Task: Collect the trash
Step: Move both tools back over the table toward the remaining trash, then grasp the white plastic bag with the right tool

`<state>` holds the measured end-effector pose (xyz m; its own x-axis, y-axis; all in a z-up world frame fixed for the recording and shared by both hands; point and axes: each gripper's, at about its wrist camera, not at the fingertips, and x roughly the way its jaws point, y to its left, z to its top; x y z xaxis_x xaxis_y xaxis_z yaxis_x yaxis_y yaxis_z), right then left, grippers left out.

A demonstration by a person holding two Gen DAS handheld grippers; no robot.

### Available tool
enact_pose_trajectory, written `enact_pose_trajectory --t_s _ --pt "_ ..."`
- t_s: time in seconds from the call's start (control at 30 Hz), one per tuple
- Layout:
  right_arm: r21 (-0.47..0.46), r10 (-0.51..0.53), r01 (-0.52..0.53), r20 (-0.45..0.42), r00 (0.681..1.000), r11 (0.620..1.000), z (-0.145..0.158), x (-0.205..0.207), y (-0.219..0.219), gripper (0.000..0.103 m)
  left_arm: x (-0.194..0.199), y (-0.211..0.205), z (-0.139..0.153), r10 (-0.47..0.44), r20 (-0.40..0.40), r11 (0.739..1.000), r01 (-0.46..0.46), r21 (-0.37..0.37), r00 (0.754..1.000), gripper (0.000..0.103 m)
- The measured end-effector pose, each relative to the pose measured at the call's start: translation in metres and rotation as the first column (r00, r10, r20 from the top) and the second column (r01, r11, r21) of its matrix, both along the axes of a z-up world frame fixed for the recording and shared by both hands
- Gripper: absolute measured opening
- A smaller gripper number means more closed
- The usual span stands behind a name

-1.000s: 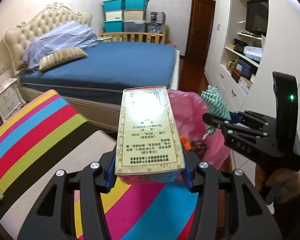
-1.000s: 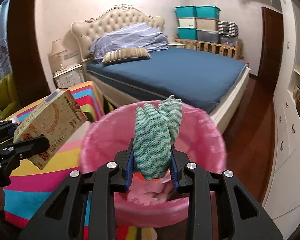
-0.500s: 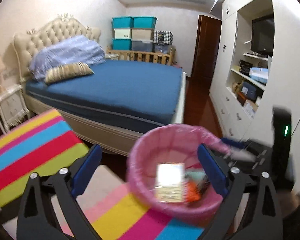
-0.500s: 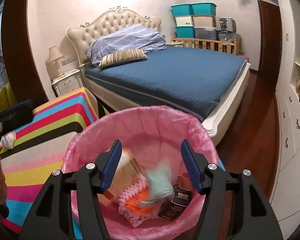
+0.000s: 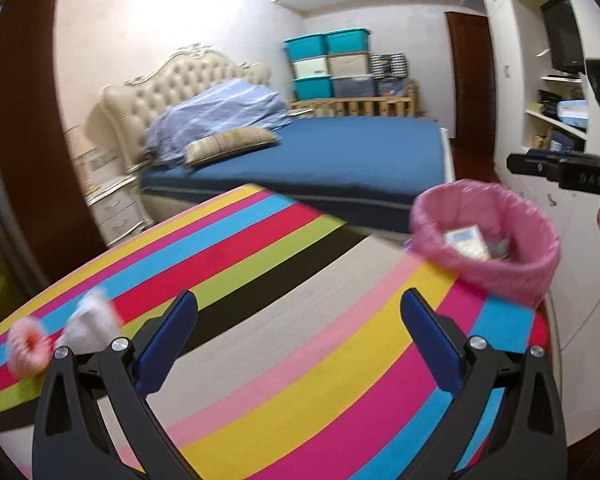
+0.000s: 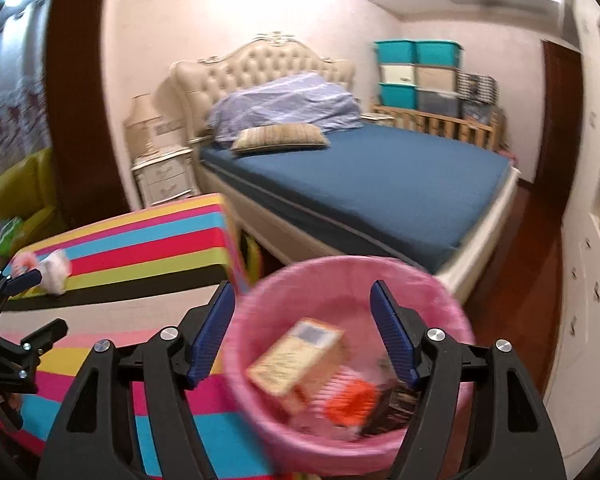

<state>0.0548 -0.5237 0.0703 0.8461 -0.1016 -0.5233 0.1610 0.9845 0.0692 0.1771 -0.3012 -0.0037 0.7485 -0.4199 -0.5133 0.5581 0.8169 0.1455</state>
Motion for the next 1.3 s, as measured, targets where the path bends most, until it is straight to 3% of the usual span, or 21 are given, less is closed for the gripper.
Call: enact_pose_trajectory --t_s 0.17,0.4,0.53,0.6,0.7,0.8,1.0,1.2,1.3 --pt "-0.017 0.117 -0.117 -0.02 0.993 0.993 -0.011 0.026 0.072 0.07 0.001 0.062 -0.016 0.091 -0.074 0.996 -0.091 -0.003 0.993 0.098" --pt "0.04 0.281 -0.279 -0.096 0.955 0.96 -0.038 0.062 0.166 0.072 0.01 0.158 -0.033 0.283 -0.165 0.958 -0.288 -0.004 0.945 0.098" --pt "0.046 0.348 -0.345 -0.133 0.928 0.937 -0.049 0.08 0.215 0.072 0.019 0.213 -0.029 0.423 -0.136 0.906 -0.421 0.044 0.896 0.098" --pt "0.047 0.391 -0.389 -0.163 0.906 0.92 -0.053 0.097 0.245 0.072 0.028 0.245 -0.028 0.506 -0.118 0.863 -0.501 0.065 0.855 0.098" --pt "0.022 0.425 -0.429 -0.196 0.884 0.903 -0.055 0.117 0.282 0.072 0.04 0.286 -0.029 0.573 -0.16 0.818 -0.573 0.051 0.804 0.098" --pt "0.001 0.451 -0.461 -0.209 0.868 0.888 -0.053 0.139 0.318 0.074 0.044 0.319 -0.03 0.613 -0.186 0.785 -0.618 0.043 0.767 0.098" --pt "-0.007 0.479 -0.495 -0.245 0.843 0.869 -0.054 0.178 0.356 0.076 0.054 0.351 -0.031 0.622 -0.214 0.774 -0.633 0.021 0.753 0.098" --pt "-0.009 0.475 -0.498 -0.285 0.832 0.867 -0.062 0.21 0.371 0.077 0.078 0.352 -0.035 0.586 -0.246 0.802 -0.597 0.037 0.772 0.098" --pt "-0.012 0.492 -0.517 -0.289 0.821 0.856 -0.068 0.207 0.373 0.049 0.087 0.352 -0.038 0.593 -0.257 0.795 -0.606 0.034 0.763 0.098"
